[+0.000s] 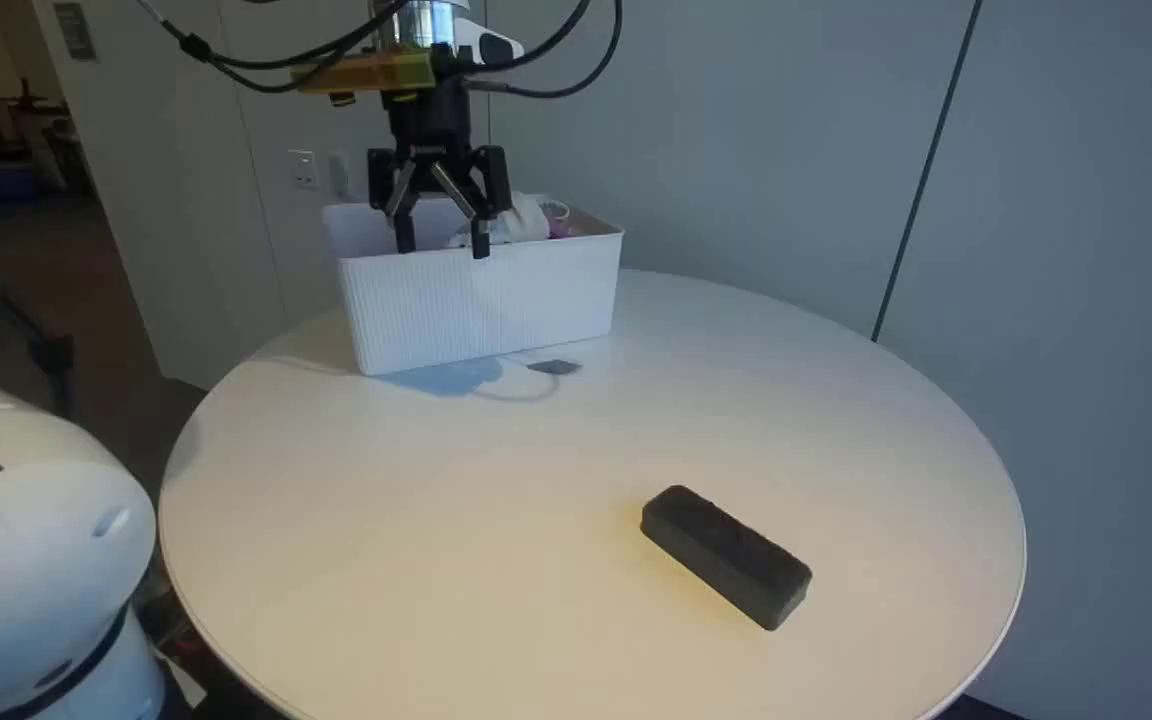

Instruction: Remove the clothes and moose toy from the white basket

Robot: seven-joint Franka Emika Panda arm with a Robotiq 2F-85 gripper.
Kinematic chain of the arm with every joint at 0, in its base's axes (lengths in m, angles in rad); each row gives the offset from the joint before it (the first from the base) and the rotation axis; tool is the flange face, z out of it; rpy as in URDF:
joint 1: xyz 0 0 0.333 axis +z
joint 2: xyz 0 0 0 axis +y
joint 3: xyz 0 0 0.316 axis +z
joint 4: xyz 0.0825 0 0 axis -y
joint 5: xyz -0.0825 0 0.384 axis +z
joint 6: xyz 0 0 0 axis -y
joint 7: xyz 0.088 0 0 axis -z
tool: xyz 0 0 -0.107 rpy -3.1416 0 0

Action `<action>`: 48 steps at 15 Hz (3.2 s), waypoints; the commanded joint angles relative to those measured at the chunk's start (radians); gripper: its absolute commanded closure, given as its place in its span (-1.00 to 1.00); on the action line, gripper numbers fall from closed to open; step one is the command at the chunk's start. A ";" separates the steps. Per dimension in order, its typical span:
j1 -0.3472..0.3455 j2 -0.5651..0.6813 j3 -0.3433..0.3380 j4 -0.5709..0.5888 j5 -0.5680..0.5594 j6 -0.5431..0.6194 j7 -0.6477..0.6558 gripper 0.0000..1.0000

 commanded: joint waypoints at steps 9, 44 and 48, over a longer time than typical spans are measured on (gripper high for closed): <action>0.005 -0.004 -0.004 0.014 -0.002 -0.002 0.002 -1.00; 0.099 0.624 0.102 0.755 -0.171 -0.032 -0.512 0.85; 0.142 0.474 0.120 0.748 -0.281 -0.042 -0.500 0.83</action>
